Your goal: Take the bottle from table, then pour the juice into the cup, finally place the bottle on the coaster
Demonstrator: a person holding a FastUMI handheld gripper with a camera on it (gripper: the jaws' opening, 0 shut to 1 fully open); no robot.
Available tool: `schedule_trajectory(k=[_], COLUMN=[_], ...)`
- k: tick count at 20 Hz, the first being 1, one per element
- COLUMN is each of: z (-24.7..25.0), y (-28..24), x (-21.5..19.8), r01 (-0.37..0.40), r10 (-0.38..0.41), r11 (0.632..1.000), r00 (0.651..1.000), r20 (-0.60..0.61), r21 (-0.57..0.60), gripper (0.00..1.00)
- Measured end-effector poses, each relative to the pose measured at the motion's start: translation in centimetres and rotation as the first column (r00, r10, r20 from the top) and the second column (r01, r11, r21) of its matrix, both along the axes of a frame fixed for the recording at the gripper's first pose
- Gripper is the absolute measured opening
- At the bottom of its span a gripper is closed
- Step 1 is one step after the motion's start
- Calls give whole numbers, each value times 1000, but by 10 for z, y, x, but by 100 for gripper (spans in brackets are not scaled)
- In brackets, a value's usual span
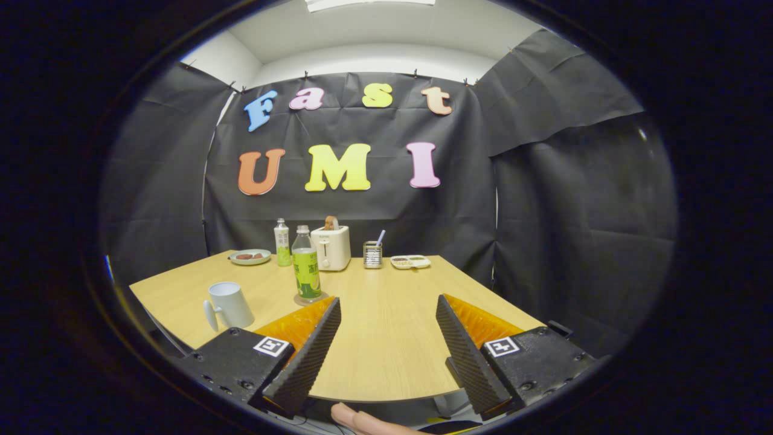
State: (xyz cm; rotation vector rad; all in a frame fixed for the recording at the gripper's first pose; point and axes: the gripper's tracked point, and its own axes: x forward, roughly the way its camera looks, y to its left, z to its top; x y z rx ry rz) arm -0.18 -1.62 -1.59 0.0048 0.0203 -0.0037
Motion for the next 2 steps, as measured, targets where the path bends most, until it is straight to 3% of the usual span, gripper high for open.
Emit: schedule_trajectory(k=[2], z=[-5], y=[5], x=[1], r01=[-10], r10=[11], r11=[1000], r00=[1000], r20=[-8], r21=[9], gripper=[100])
